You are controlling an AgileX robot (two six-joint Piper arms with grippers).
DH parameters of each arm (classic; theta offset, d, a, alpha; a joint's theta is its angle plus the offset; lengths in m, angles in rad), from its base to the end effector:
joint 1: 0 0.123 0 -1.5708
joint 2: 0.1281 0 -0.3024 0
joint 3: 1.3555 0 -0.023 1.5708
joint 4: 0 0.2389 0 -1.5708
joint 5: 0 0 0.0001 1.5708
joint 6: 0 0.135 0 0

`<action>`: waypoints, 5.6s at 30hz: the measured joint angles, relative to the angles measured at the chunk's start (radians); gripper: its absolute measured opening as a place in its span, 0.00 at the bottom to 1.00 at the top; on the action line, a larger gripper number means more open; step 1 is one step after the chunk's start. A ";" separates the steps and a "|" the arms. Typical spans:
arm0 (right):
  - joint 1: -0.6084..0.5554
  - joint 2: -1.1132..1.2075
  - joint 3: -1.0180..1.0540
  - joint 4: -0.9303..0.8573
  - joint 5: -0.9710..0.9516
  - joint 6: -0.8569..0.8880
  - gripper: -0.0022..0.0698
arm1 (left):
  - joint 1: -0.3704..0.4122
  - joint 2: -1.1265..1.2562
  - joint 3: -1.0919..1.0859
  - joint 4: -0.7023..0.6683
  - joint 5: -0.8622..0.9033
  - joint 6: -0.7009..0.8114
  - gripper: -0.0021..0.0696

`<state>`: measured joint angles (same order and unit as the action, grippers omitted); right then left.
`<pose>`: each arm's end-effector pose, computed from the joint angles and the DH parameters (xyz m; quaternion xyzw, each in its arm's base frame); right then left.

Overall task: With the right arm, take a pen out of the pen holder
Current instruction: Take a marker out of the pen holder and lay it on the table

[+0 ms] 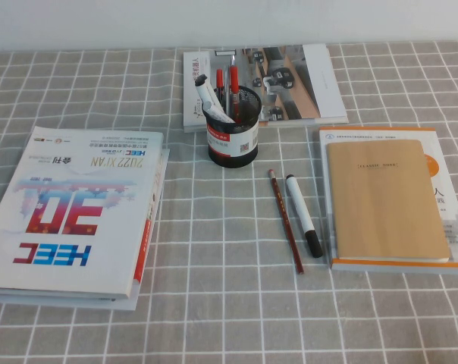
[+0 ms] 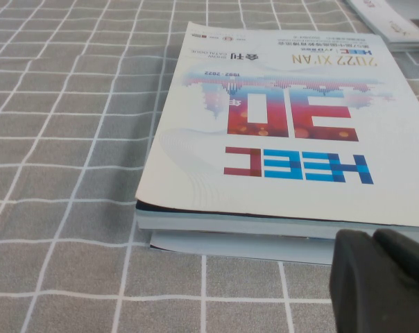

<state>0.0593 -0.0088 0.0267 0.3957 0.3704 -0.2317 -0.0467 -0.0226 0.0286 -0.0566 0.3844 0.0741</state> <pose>0.0639 0.0227 0.1621 -0.0102 0.7964 0.1153 0.5936 0.0641 -0.0059 0.1568 0.0338 0.8049 -0.0160 0.5922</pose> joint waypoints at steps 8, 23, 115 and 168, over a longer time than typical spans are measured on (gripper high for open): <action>0.000 0.000 0.000 0.026 -0.017 0.000 0.01 | 0.000 0.000 0.000 0.000 0.000 0.000 0.02; 0.000 0.000 0.000 0.513 -0.261 0.000 0.01 | 0.000 0.000 0.000 0.000 0.000 0.000 0.02; 0.692 2.031 -1.328 0.031 -0.847 -0.657 0.63 | 0.000 0.000 0.000 0.000 0.000 0.000 0.02; 0.654 2.199 -1.565 0.097 -0.832 -0.710 0.33 | 0.000 0.000 0.000 0.000 0.000 0.000 0.02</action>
<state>0.7136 2.1898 -1.5386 0.4924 -0.4619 -0.9417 -0.0467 -0.0226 0.0286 -0.0566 0.3844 0.0741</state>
